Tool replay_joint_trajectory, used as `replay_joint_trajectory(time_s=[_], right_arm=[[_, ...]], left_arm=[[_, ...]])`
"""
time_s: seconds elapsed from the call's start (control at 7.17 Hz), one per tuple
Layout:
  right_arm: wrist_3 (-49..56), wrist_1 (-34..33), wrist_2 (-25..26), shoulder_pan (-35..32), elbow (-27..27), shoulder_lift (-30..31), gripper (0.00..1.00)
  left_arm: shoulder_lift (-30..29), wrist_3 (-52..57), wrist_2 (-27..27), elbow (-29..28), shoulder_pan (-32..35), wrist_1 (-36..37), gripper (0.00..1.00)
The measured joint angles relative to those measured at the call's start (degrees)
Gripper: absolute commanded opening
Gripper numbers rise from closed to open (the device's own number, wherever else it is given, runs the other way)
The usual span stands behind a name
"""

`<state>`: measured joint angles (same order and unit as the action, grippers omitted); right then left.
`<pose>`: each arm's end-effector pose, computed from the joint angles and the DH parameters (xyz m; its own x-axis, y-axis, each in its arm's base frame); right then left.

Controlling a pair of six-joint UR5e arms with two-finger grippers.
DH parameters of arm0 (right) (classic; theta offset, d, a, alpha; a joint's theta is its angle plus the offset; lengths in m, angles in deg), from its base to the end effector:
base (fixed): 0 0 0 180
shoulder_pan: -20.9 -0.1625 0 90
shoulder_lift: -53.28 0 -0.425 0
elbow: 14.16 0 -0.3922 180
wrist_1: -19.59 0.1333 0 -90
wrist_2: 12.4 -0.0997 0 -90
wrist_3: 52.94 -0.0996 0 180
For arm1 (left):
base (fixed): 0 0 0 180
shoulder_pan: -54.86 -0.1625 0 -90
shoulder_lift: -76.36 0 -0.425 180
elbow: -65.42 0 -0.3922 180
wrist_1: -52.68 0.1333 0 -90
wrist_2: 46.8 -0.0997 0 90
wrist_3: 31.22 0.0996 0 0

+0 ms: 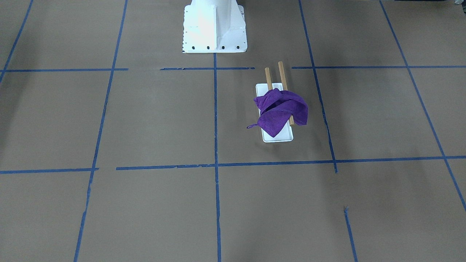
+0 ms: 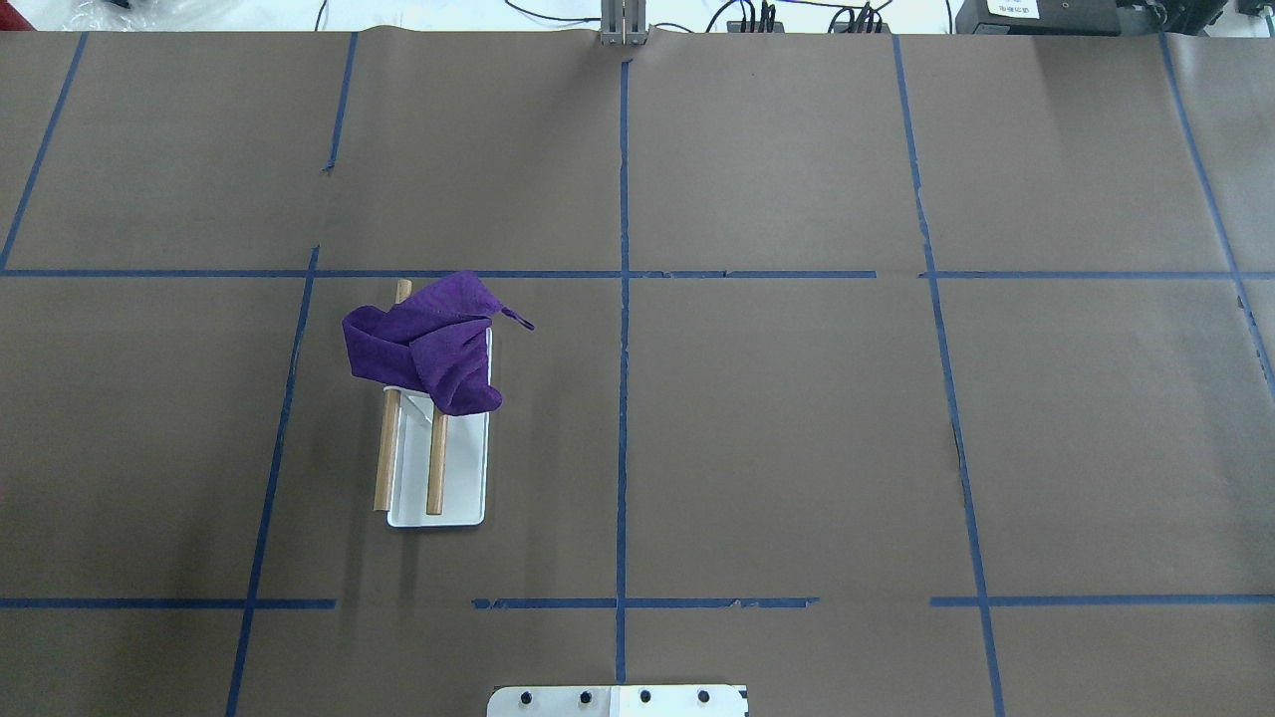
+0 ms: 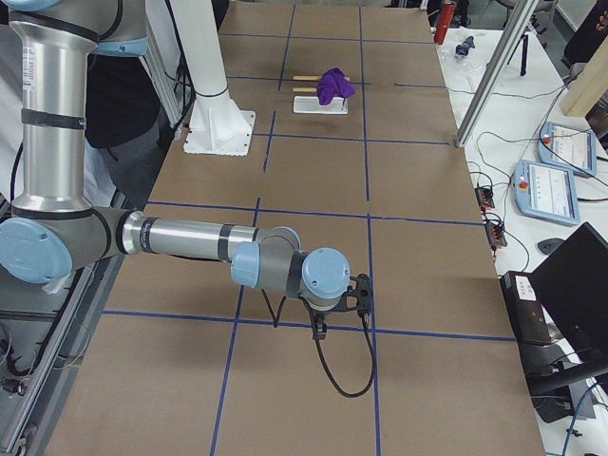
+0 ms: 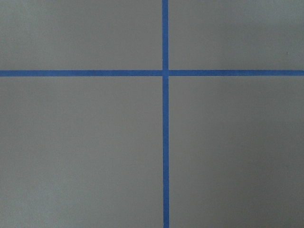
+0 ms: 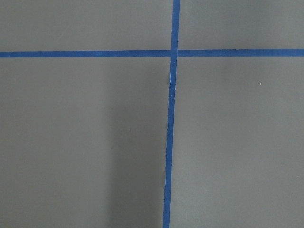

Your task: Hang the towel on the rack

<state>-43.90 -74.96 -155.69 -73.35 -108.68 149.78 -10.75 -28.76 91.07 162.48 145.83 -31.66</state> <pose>0.0856 -0.4310 0.6688 0.5936 -0.0221 0.8044 0.0199 0.9997 0.0128 -0.0673 -0.4666 0.6278 0.6705 0.0123 -0.7418 -0.0119 0.9999 0.0058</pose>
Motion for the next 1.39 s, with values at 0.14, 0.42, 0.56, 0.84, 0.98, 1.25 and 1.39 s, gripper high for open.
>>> replay_joint_trajectory(time_s=[0.14,0.42,0.56,0.84,0.98,1.25,1.39], right_arm=[[-0.8,0.1,1.1,0.0,-0.3,-0.2,1.00],[-3.0,2.2,2.2,0.0,-0.8,-0.6,1.00],[-4.8,4.1,2.6,0.0,-0.8,-0.6,1.00],[-6.2,5.9,3.0,0.0,-0.4,-0.6,1.00],[-6.4,6.1,3.0,0.0,-0.4,-0.6,1.00],[-6.5,6.2,3.0,0.0,-0.3,-0.6,1.00],[-6.4,6.2,3.0,0.0,-0.3,-0.6,1.00]], left_arm=[[0.0,0.0,0.0,0.0,0.0,0.0,1.00],[0.1,0.1,0.0,0.0,0.0,0.0,1.00],[0.1,0.0,0.0,0.1,0.0,0.0,1.00],[0.0,0.0,0.0,0.0,0.0,0.0,1.00],[0.0,0.0,0.0,0.0,0.0,0.0,1.00],[-0.1,0.0,0.0,-0.1,0.0,0.0,1.00],[-0.1,0.0,0.0,-0.2,0.0,0.0,1.00]])
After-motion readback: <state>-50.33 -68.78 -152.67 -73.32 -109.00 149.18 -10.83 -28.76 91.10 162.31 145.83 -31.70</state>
